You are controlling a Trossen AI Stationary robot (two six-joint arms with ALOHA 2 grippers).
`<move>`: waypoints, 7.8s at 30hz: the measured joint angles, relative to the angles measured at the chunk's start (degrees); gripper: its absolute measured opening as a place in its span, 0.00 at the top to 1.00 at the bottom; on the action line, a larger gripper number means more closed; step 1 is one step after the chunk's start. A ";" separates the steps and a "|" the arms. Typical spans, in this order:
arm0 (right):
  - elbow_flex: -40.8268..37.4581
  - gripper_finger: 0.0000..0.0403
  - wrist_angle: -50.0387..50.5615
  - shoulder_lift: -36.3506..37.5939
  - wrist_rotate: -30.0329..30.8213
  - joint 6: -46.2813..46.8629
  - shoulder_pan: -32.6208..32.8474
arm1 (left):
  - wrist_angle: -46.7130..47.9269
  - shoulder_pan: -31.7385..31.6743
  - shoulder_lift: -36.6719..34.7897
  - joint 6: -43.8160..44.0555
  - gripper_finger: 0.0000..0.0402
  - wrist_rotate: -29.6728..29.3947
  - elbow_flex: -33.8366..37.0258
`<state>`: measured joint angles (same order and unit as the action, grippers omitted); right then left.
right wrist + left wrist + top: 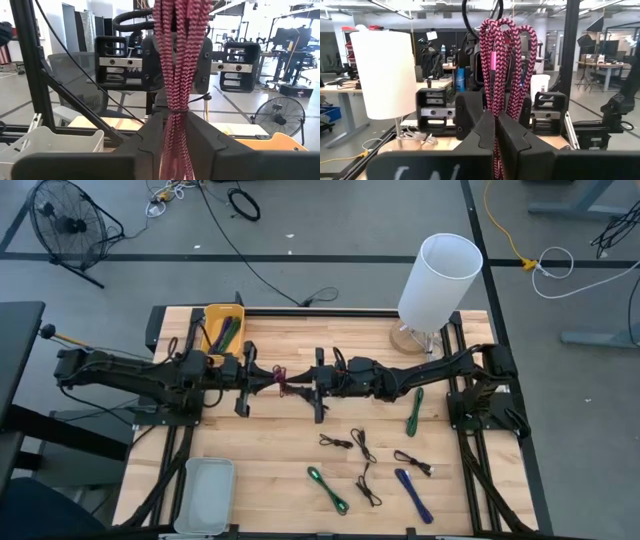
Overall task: Pick & Place USB Port
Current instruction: Put the pink charger cable into the yellow bin, then put the black charger cable into the gray bin
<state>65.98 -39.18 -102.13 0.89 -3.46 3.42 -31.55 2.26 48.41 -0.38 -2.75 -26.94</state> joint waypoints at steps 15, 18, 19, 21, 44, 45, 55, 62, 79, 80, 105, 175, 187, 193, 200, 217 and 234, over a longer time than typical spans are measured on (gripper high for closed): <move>0.00 0.77 0.63 0.00 -0.40 -0.02 0.00 | 35.39 -9.41 -16.61 4.10 0.99 -34.03 0.07; 0.00 0.77 0.68 0.00 -0.39 -0.02 0.00 | 41.80 -15.04 -18.43 6.29 0.99 -36.98 0.07; 0.00 0.77 0.68 0.00 -0.39 -0.02 0.00 | 42.83 -17.01 -18.74 7.23 0.99 -37.13 0.07; 0.00 0.77 0.68 0.00 -0.39 -0.04 0.00 | 44.57 -20.83 -19.02 8.58 0.99 -36.88 0.07; 0.00 0.77 2.62 0.00 -0.42 -0.08 0.00 | 60.04 -47.74 6.40 10.86 0.99 -33.88 -10.76; 0.00 0.77 2.83 0.00 -0.43 -0.09 0.02 | 61.32 -47.33 7.53 11.47 0.99 -34.60 -11.23; 0.00 0.77 3.91 -0.02 -0.46 -0.07 0.02 | 63.31 -48.57 18.03 13.56 0.99 -36.87 -14.66; 0.00 0.77 4.20 -0.02 -0.48 -0.06 0.05 | 62.74 -48.76 21.82 13.26 0.99 -36.96 -15.17; 0.00 0.77 4.20 -0.02 -0.48 -0.04 0.05 | 61.31 -48.76 22.15 11.09 0.57 -38.15 -15.17; 0.00 0.77 4.20 -0.02 -0.48 -0.06 0.07 | 61.28 -48.76 22.15 9.69 0.56 -38.18 -15.17; 0.00 0.77 4.82 -0.04 -0.39 -0.04 0.07 | 49.95 -43.41 14.42 5.68 0.55 -1.62 -15.10; 0.00 0.62 65.22 -0.40 -0.72 32.09 -16.38 | 5.53 4.44 -11.40 1.22 0.55 -3.25 9.05; 0.11 0.51 61.64 -6.33 -2.46 34.60 -16.53 | 5.71 4.44 -11.40 1.18 0.55 -3.25 9.05; 0.33 0.50 61.71 -9.99 -1.41 35.98 -16.73 | 5.71 4.39 -11.42 1.18 0.55 -3.25 9.05; 0.31 0.69 62.49 -11.14 -0.74 35.70 -16.77 | 5.71 4.39 -11.42 1.15 0.55 -3.45 9.05; -0.20 0.90 55.40 4.67 -2.21 27.04 -12.06 | 5.77 4.39 -11.42 1.20 0.55 -3.51 9.05; -0.04 0.90 28.43 17.03 7.12 0.58 3.87 | 5.16 4.39 -11.40 1.24 0.55 -3.62 9.05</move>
<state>65.93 -10.75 -85.10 8.00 -2.88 7.29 -26.39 6.66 37.01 0.86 -6.37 -17.89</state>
